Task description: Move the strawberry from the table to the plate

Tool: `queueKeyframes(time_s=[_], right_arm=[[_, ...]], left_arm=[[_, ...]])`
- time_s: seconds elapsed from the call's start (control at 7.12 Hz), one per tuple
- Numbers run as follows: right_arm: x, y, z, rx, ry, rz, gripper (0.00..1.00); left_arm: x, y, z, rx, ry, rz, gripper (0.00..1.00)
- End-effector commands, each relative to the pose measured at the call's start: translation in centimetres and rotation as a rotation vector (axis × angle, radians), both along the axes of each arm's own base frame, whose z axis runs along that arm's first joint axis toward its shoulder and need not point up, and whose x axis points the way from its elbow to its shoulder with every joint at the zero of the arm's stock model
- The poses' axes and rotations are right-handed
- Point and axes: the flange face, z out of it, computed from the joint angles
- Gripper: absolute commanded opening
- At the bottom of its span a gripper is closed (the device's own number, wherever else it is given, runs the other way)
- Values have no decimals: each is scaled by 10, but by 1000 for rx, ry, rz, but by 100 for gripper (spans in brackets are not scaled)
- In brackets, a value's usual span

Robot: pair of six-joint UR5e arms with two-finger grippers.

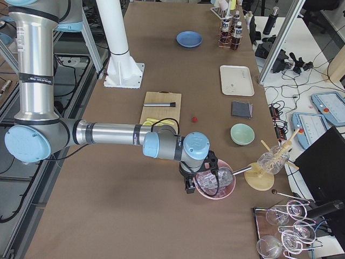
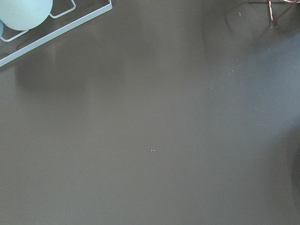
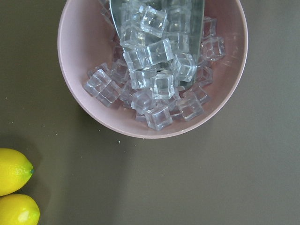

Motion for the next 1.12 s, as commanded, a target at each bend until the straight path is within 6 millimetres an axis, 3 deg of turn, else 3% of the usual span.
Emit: queueKeyframes(time_s=[0.0, 0.98], right_arm=[[0, 0, 0, -1, -1, 0, 100], [0, 2, 2, -1, -1, -3, 100]], left_arm=[[0, 0, 0, -11, 4, -7, 98], [1, -4, -5, 0, 10, -4, 96]])
